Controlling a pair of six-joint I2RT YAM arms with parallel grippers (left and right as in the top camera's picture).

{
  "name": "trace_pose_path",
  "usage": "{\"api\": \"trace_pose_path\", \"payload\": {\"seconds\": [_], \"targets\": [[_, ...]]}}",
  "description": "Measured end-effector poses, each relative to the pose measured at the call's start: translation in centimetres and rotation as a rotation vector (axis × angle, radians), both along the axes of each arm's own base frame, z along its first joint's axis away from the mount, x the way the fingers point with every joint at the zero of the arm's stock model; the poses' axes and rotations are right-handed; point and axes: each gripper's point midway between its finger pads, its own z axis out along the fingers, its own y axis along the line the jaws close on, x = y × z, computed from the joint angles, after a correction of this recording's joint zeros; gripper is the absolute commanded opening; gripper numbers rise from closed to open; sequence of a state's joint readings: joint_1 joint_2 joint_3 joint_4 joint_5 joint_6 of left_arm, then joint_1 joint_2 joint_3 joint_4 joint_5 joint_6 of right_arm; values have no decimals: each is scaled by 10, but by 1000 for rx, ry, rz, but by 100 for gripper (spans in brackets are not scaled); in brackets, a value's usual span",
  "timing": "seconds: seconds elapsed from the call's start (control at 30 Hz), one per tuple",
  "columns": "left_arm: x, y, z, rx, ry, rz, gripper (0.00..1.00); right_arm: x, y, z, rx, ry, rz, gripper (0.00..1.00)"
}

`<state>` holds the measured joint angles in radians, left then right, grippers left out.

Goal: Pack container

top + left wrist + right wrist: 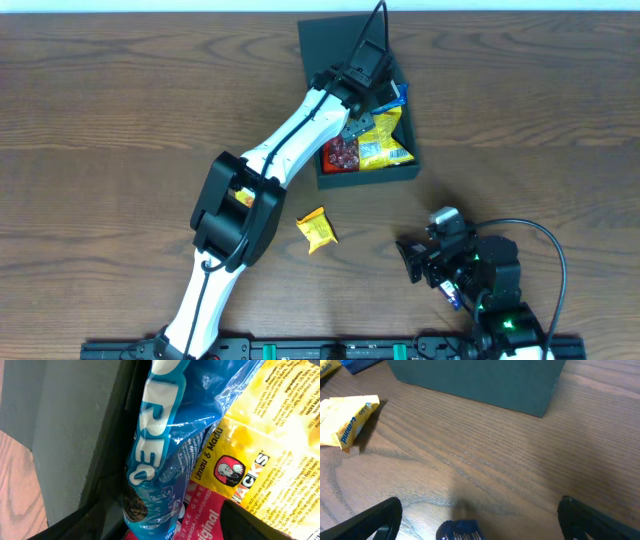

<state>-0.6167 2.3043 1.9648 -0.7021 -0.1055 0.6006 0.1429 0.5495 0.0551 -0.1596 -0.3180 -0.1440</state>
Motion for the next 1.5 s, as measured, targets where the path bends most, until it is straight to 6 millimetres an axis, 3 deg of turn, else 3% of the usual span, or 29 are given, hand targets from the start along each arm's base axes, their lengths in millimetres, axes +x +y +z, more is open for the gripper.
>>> {"api": "trace_pose_path", "payload": {"seconds": [0.17, 0.23, 0.33, 0.7, 1.2, 1.37, 1.5], "targets": [[-1, -1, -10, 0, 21, -6, 72, 0, 0, 0, 0, 0, 0, 99], [-2, 0, -20, 8, 37, -4, 66, 0, 0, 0, 0, 0, 0, 99], [3, 6, -32, 21, 45, 8, 43, 0, 0, 0, 0, 0, 0, 99], [8, 15, -31, 75, 10, 32, 31, 0, 0, 0, 0, 0, 0, 99], [22, 53, -18, 331, -109, 44, 31, 0, 0, 0, 0, 0, 0, 99], [24, 57, -16, 365, -124, 43, 47, 0, 0, 0, 0, 0, 0, 99], [23, 58, -14, 382, -130, 45, 53, 0, 0, 0, 0, 0, 0, 99]]}}
